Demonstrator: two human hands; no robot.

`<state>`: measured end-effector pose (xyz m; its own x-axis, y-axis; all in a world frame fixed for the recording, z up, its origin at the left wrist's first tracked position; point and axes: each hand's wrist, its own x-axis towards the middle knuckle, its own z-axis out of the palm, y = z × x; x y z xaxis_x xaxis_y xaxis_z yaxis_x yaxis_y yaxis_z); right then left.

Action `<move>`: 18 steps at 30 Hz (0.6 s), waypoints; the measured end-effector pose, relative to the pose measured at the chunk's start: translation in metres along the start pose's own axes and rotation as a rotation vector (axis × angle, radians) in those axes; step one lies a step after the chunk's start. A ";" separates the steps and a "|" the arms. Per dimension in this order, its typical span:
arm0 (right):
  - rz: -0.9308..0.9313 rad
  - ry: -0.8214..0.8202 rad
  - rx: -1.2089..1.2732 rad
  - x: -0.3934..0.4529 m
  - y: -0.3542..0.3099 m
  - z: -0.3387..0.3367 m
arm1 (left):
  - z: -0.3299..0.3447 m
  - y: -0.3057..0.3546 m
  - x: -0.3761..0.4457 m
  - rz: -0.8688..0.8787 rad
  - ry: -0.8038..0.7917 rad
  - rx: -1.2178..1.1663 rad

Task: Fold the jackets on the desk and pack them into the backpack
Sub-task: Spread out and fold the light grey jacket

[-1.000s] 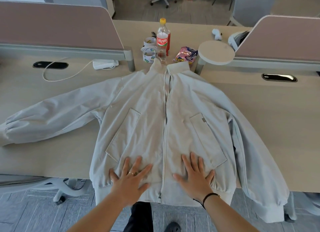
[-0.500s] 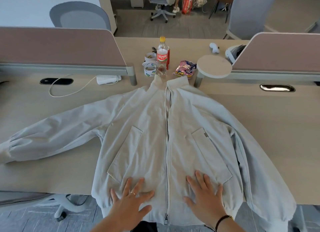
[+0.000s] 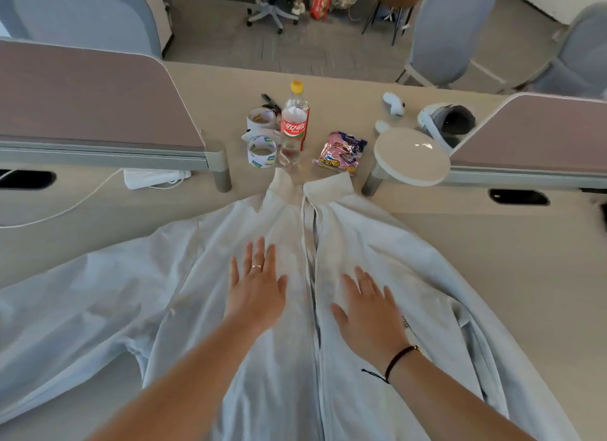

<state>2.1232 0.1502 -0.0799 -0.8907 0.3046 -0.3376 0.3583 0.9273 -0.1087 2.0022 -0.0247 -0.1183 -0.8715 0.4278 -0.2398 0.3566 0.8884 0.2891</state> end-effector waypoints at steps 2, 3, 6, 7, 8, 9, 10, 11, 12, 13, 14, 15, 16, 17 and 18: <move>0.010 0.018 0.014 0.043 -0.007 -0.009 | -0.004 -0.005 0.044 -0.001 0.029 0.038; 0.007 0.040 0.027 0.064 -0.011 -0.011 | -0.003 -0.007 0.063 -0.011 0.042 0.052; -0.015 0.105 0.069 0.121 -0.021 -0.007 | -0.002 -0.011 0.115 -0.015 0.087 0.036; -0.015 0.125 0.079 0.139 -0.025 -0.005 | -0.001 -0.012 0.130 0.006 0.080 0.022; -0.011 0.154 0.087 0.157 -0.028 -0.003 | 0.002 -0.014 0.143 0.033 0.061 0.017; -0.001 0.189 0.088 0.172 -0.031 -0.001 | 0.007 -0.016 0.153 0.057 0.033 0.021; 0.011 0.224 0.084 0.186 -0.032 0.000 | 0.013 -0.018 0.158 0.073 0.003 0.035; 0.027 0.249 0.079 0.199 -0.033 0.001 | 0.020 -0.019 0.161 0.081 -0.019 0.060; 0.046 0.263 0.080 0.210 -0.032 0.002 | 0.027 -0.021 0.161 0.085 -0.025 0.091; 0.069 0.264 0.089 0.218 -0.031 0.003 | 0.032 -0.022 0.160 0.083 -0.015 0.123; 0.091 0.261 0.096 0.225 -0.029 0.003 | 0.035 -0.022 0.159 0.076 -0.001 0.146; 0.110 0.264 0.088 0.230 -0.026 0.003 | 0.036 -0.022 0.159 0.069 0.008 0.153; 0.118 0.275 0.062 0.233 -0.023 0.003 | 0.035 -0.022 0.160 0.065 0.010 0.143; 0.121 0.284 0.030 0.236 -0.020 0.002 | 0.032 -0.021 0.161 0.059 0.005 0.127; 0.126 0.292 0.009 0.238 -0.018 0.000 | 0.030 -0.021 0.161 0.054 -0.004 0.112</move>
<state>1.9046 0.2061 -0.1586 -0.8815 0.4674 -0.0666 0.4719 0.8768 -0.0919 1.8641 0.0306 -0.1905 -0.8488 0.4758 -0.2304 0.4385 0.8771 0.1961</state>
